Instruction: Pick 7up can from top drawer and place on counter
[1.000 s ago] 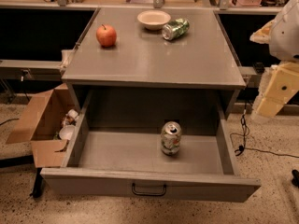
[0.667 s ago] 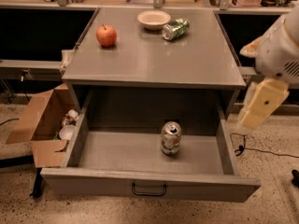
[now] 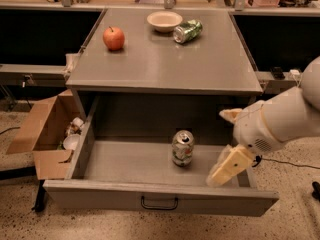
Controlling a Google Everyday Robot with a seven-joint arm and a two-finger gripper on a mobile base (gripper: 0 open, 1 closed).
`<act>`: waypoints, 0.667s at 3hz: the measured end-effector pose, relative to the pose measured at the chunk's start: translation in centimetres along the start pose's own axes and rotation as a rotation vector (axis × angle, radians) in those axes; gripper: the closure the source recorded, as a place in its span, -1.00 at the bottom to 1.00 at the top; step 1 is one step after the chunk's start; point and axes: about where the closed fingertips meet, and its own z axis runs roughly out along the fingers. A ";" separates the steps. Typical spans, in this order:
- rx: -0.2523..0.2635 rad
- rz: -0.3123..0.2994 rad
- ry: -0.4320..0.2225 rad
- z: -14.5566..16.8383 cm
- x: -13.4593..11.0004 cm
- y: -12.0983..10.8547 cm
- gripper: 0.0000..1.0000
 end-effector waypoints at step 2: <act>0.011 0.036 -0.105 1.2 -1.4 -0.3 -1.00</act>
Offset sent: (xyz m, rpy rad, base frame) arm 0.0089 0.0146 -0.0051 0.0999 -0.0245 -0.0249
